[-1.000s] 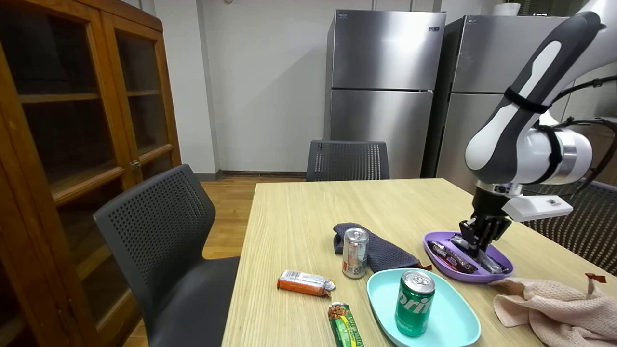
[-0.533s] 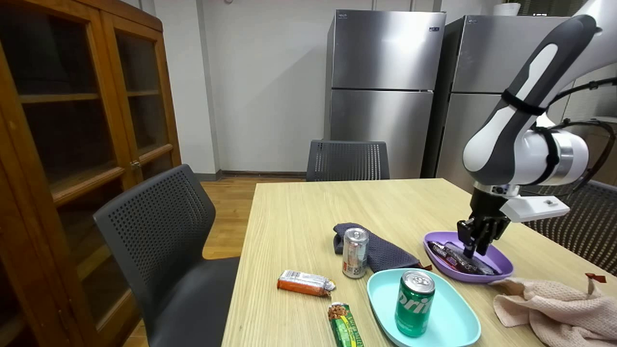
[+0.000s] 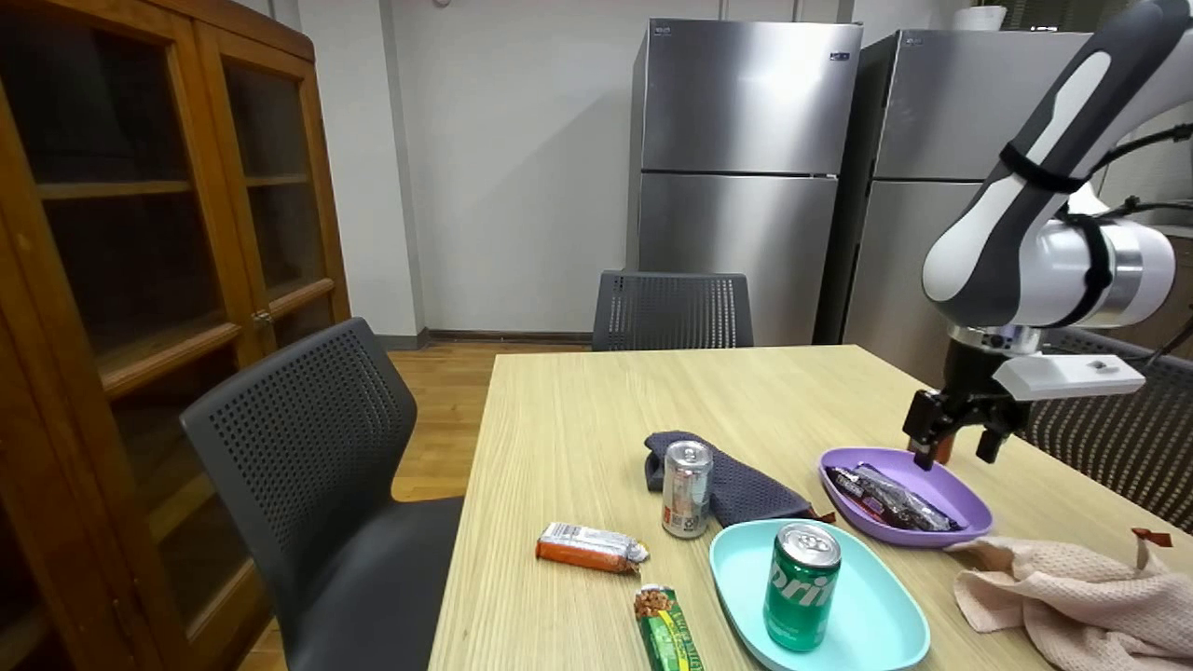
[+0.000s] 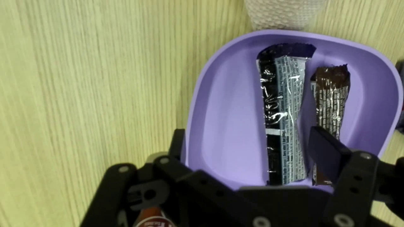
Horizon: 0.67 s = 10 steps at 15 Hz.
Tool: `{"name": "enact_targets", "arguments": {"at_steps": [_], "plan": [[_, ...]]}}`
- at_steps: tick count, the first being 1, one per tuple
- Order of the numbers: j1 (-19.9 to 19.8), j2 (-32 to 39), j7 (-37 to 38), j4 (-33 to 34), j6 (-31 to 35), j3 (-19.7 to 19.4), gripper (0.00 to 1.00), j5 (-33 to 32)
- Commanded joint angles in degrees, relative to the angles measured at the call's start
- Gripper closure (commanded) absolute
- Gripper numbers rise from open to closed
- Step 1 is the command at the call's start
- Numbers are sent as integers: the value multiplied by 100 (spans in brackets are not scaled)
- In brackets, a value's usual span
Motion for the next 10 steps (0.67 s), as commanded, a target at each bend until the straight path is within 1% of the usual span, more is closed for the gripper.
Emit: {"name": "enact_targets", "arguments": {"at_steps": [1,2,4,6,8,9,10], "plan": [[-5,-218,388,218,-693,-110,0,241],[-22,-183,470,344,-851,-134,0,336],[92,-64,834,609,-1023,-312,0,425],[70,36,1080,865,-1194,-373,0,537],[-10,67,1044,1004,-1302,-372,0,615],[14,-17,903,745,-1026,-359,0,538],[5,7,909,813,-1065,-375,0,562]]}}
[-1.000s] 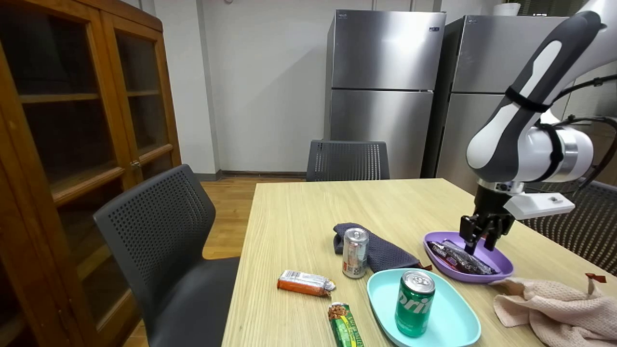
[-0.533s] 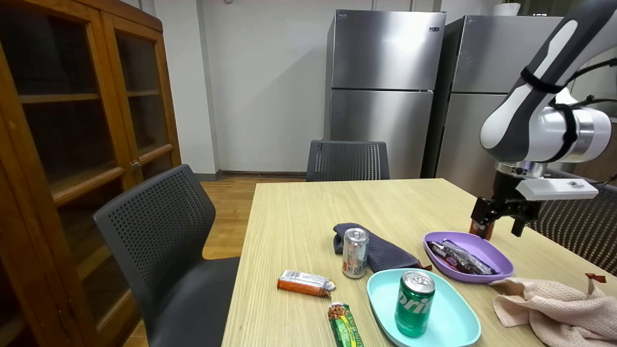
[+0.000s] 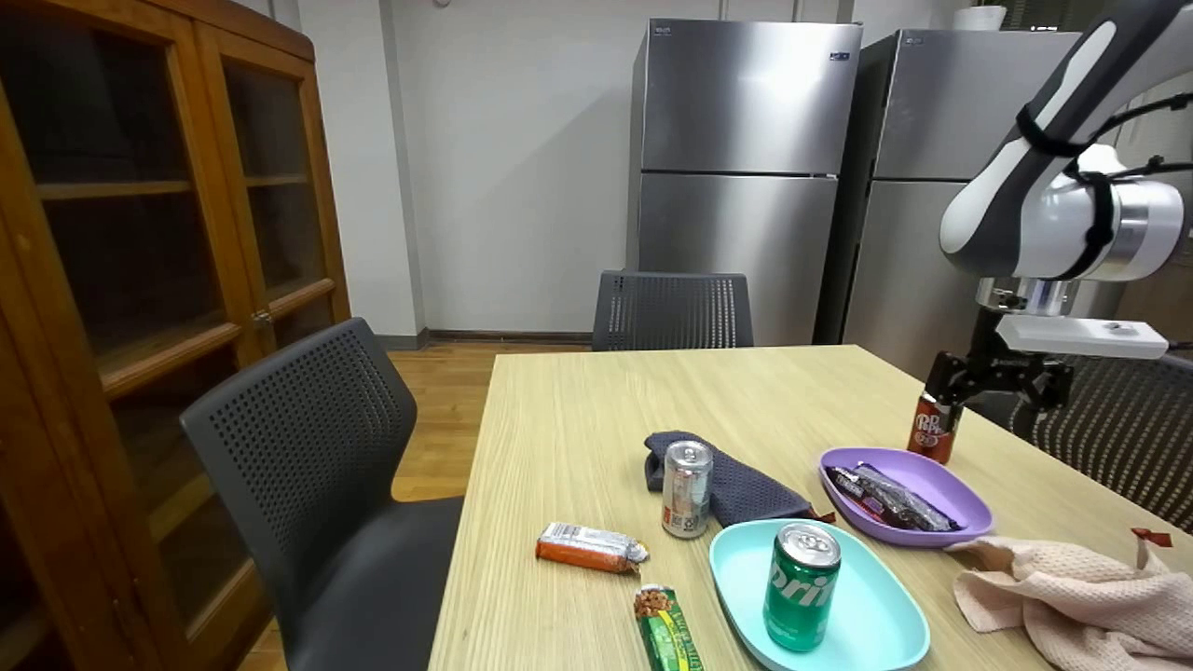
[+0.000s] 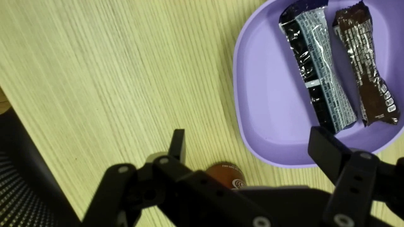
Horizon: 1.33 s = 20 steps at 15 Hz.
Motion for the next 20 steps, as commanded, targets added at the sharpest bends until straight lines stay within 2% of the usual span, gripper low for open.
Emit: {"name": "enact_targets", "arguments": {"at_steps": [1,12,20], "plan": [[11,14,2,42,-33,-21,0,15],[56,115,113,164,38,-58,0,10],[-22,474,142,791,-56,44,0,267]]}}
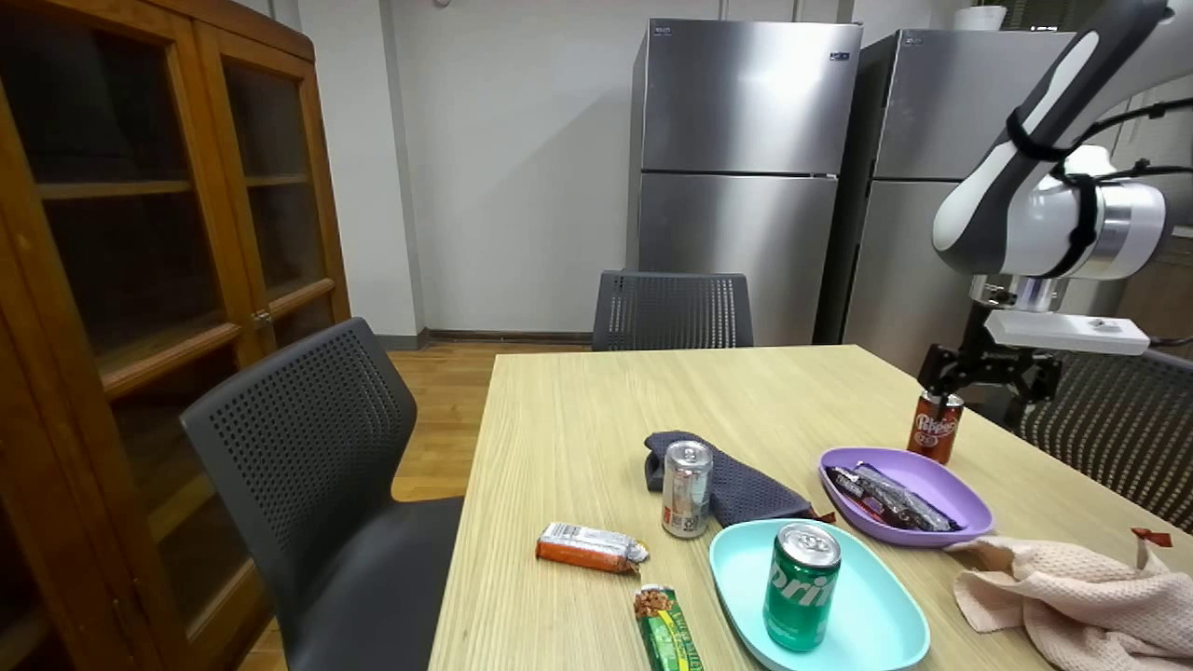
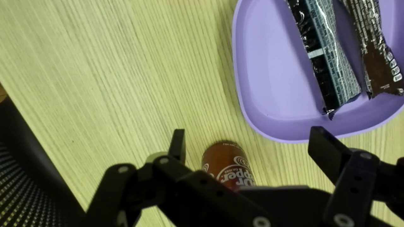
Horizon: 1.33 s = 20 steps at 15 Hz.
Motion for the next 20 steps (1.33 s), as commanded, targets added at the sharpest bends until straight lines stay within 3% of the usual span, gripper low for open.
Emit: {"name": "enact_targets", "arguments": {"at_steps": [1,11,20], "plan": [[-12,328,170,533,-109,29,0,116],[-26,1189,528,1677,-260,29,0,192],[-66,1504,482,2145,-296,79,0,219]]}}
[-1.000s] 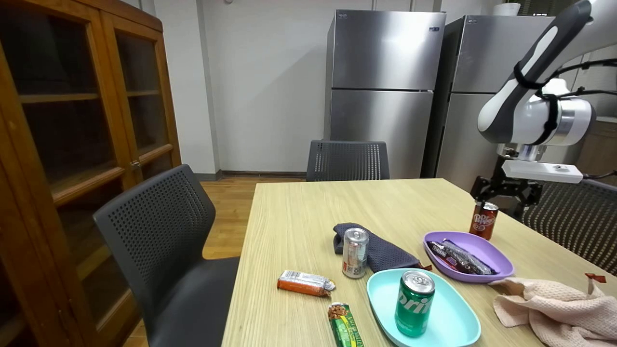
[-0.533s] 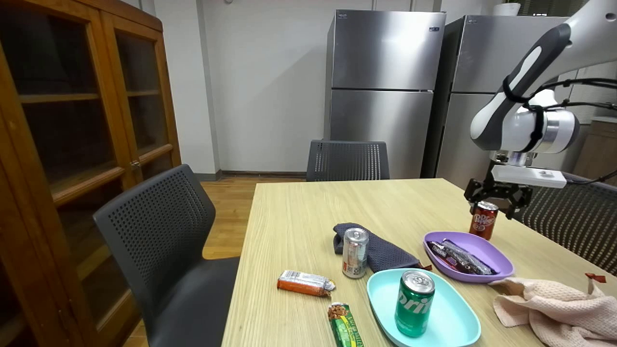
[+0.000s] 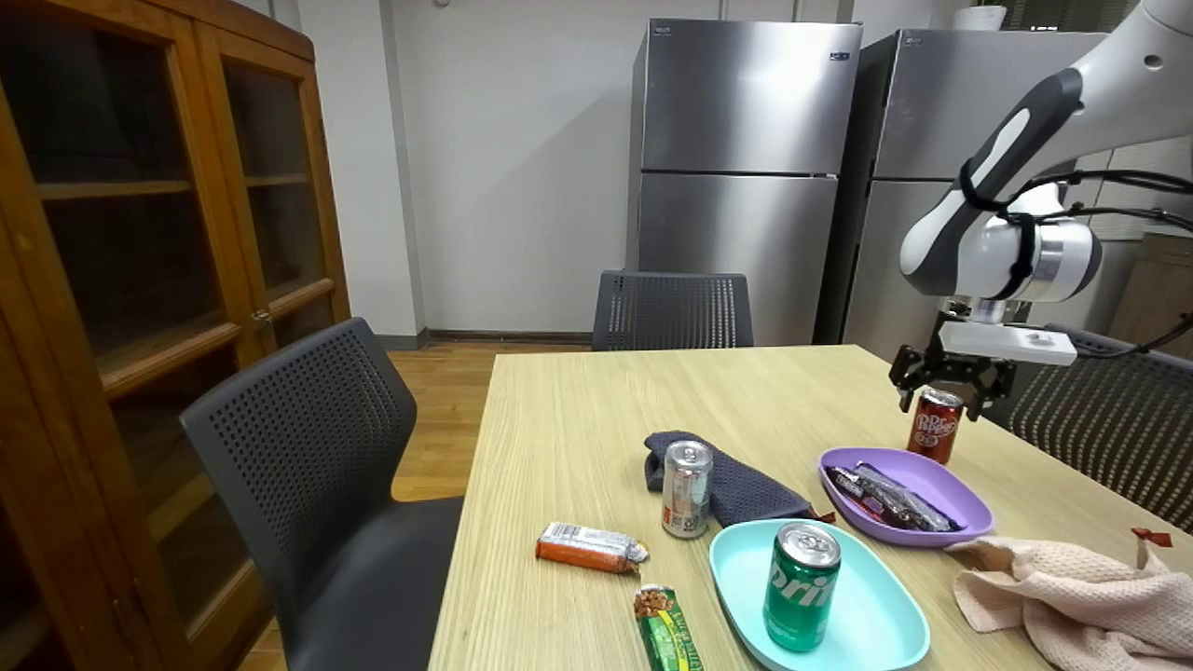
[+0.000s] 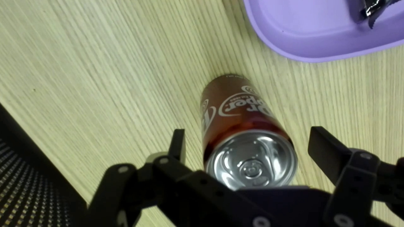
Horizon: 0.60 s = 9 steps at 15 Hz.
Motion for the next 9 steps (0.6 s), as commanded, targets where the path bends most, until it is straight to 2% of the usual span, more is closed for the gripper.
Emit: {"name": "enact_targets", "arguments": {"at_steps": [1,3,6,7,9], "plan": [[-63,165,51,337,-242,81,25,71],[-68,199,29,366,-229,91,34,68],[-66,230,12,390,-217,90,58,52],[-64,227,-1,385,-210,94,62,46],[-56,204,-32,335,-172,99,62,28]]}}
